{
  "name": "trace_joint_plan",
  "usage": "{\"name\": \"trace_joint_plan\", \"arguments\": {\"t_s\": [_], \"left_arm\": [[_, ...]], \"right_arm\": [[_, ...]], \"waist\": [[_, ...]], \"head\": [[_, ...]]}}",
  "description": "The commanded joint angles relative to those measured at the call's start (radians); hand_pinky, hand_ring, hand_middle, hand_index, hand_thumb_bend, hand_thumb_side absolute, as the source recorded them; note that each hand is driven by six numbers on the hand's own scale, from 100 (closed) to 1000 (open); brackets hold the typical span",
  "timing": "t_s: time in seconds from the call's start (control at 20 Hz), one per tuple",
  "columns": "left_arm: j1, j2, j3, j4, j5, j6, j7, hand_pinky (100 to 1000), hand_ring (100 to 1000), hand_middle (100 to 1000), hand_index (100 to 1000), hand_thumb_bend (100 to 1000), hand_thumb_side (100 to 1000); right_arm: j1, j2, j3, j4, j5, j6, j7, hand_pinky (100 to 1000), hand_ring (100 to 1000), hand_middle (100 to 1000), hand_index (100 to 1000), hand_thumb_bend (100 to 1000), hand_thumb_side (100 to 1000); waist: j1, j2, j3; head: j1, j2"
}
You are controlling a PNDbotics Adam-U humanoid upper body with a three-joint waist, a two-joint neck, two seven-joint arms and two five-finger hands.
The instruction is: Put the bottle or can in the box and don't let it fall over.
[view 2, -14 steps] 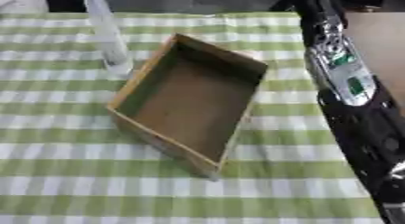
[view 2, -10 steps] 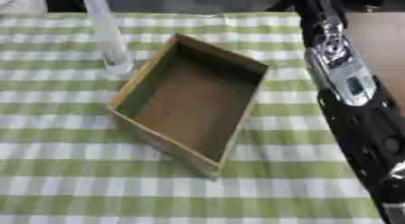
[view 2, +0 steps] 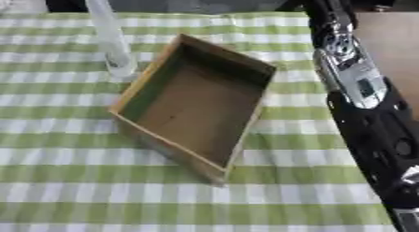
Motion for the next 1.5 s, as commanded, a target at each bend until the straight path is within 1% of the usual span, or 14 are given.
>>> {"name": "trace_joint_plan", "arguments": {"t_s": [0.05,0.4,0.45,0.5,0.75,0.9,1.1,1.2,1.3,1.5], "left_arm": [[-0.027,0.039,-0.011,-0.007,-0.019,0.006,-0.022,969,753,760,828,396,679],[-0.093,0.036,-0.062,0.031,-0.071,0.03,-0.096,978,772,779,873,429,679],[-0.103,0.035,-0.069,0.039,-0.08,0.033,-0.106,980,776,786,884,464,651],[-0.115,0.034,-0.075,0.047,-0.089,0.036,-0.115,980,777,791,890,449,672],[-0.174,0.025,-0.106,0.085,-0.135,0.038,-0.157,987,788,822,912,477,670],[-0.208,0.02,-0.121,0.112,-0.16,0.04,-0.179,988,790,825,912,500,665],[-0.24,0.01,-0.139,0.131,-0.185,0.035,-0.213,994,798,835,917,544,662],[-0.25,0.005,-0.148,0.139,-0.196,0.028,-0.24,996,801,838,918,576,648],[-0.259,0.0,-0.155,0.148,-0.203,0.018,-0.27,998,804,838,917,601,612],[-0.28,-0.008,-0.169,0.17,-0.231,0.001,-0.326,998,806,838,915,608,579]], "right_arm": [[-0.018,-0.022,-0.003,-0.012,-0.002,-0.002,-0.002,899,817,873,870,100,721],[-0.02,-0.02,-0.001,-0.01,-0.002,0.0,0.001,899,816,872,869,100,722],[-0.02,-0.02,0.0,-0.009,-0.002,0.0,0.002,899,816,872,869,100,713],[-0.02,-0.019,0.001,-0.009,-0.002,0.001,0.002,899,815,872,869,100,723],[-0.023,-0.019,0.004,-0.009,-0.001,0.002,0.006,899,815,872,869,100,723],[-0.025,-0.019,0.006,-0.009,-0.001,0.003,0.008,898,815,871,868,100,723],[-0.028,-0.017,0.008,-0.009,-0.001,0.005,0.01,898,814,871,868,100,724],[-0.029,-0.016,0.01,-0.008,0.0,0.006,0.011,898,814,871,868,100,724],[-0.03,-0.015,0.011,-0.008,0.001,0.007,0.012,898,814,871,868,100,725],[-0.032,-0.014,0.013,-0.007,0.002,0.009,0.014,898,814,871,868,100,726]], "waist": [[0.002,-0.022,0.001],[0.0,-0.022,-0.002],[0.0,-0.022,-0.003],[-0.001,-0.021,-0.003],[-0.004,-0.018,-0.005],[-0.008,-0.016,-0.007],[-0.012,-0.012,-0.009],[-0.014,-0.01,-0.009],[-0.015,-0.008,-0.01],[-0.016,-0.004,-0.012]], "head": [[0.001,0.0],[0.006,-0.008],[0.006,-0.009],[0.006,-0.01],[0.008,-0.019],[0.012,-0.027],[0.018,-0.035],[0.022,-0.038],[0.024,-0.04],[0.028,-0.041]]}}
